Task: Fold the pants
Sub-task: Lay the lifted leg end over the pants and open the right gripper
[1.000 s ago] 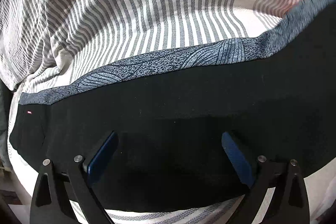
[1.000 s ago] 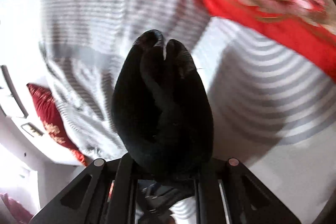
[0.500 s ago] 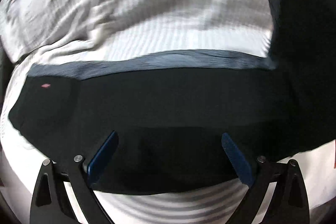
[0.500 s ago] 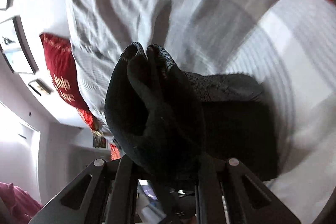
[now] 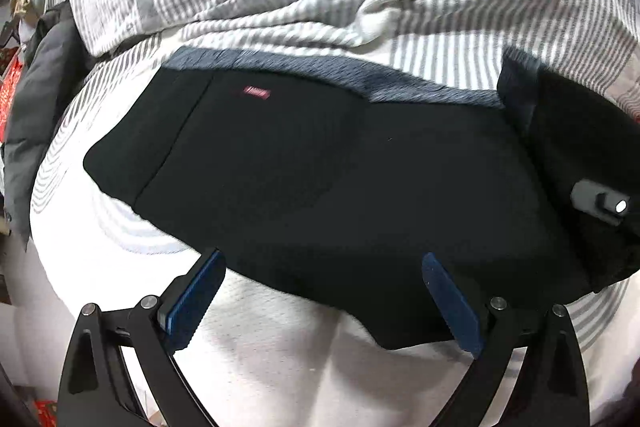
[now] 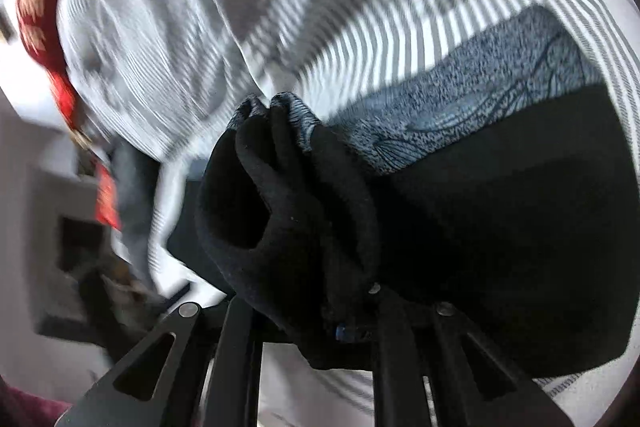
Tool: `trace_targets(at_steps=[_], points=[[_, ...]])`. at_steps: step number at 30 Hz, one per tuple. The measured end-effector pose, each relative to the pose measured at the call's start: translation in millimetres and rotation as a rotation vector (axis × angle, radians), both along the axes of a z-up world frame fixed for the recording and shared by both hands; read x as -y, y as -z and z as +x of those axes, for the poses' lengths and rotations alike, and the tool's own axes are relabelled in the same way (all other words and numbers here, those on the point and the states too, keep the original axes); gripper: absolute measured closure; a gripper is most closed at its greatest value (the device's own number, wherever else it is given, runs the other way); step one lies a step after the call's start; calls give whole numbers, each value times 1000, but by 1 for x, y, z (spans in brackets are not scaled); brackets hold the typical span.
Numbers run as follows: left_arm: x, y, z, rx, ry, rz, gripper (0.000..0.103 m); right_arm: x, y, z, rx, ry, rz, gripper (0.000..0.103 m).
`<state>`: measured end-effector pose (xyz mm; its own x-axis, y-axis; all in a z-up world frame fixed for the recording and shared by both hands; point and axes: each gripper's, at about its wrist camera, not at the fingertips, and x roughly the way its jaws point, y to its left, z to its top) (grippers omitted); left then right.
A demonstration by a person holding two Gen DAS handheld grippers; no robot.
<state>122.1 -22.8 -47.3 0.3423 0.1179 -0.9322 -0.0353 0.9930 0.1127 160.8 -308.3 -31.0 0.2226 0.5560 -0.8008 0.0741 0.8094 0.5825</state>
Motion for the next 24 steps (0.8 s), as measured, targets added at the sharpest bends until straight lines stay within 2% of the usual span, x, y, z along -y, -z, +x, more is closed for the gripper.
trace_targets(at_steps=[3,4,5,7,8,11,15,17,19,21,22,24], points=[[-9,3,1,-20,1,-7,3,-16,0,5,-1,-35,-82,78],[-12,2,1,-23,-1,-7,3,-23,-3,7,2,-55,-95,63],[-16,0,1,-22,-3,-8,3,-26,-7,7,6,-70,-91,41],[-21,-7,0,-17,-6,-9,3,-43,-19,11,19,-118,-88,16],[-25,-10,2,-13,-7,-6,3,-48,-25,14,21,-133,-105,15],[-35,-24,6,4,-14,-6,3,-50,-45,16,7,-147,-51,15],[-39,-40,14,18,-16,-27,3,-21,-80,22,35,-130,-33,15],[-33,-48,17,27,-9,-47,3,-4,-88,30,40,-127,-79,15],[-21,-50,20,28,-2,-70,3,2,-88,42,23,-167,-173,16],[-7,-49,20,13,-15,-110,3,-4,-82,62,12,-249,-196,22],[-1,-48,20,4,-27,-133,3,-12,-77,73,-1,-294,-206,29],[13,-45,17,-11,-57,-177,3,-29,-55,97,-66,-419,-220,40]])
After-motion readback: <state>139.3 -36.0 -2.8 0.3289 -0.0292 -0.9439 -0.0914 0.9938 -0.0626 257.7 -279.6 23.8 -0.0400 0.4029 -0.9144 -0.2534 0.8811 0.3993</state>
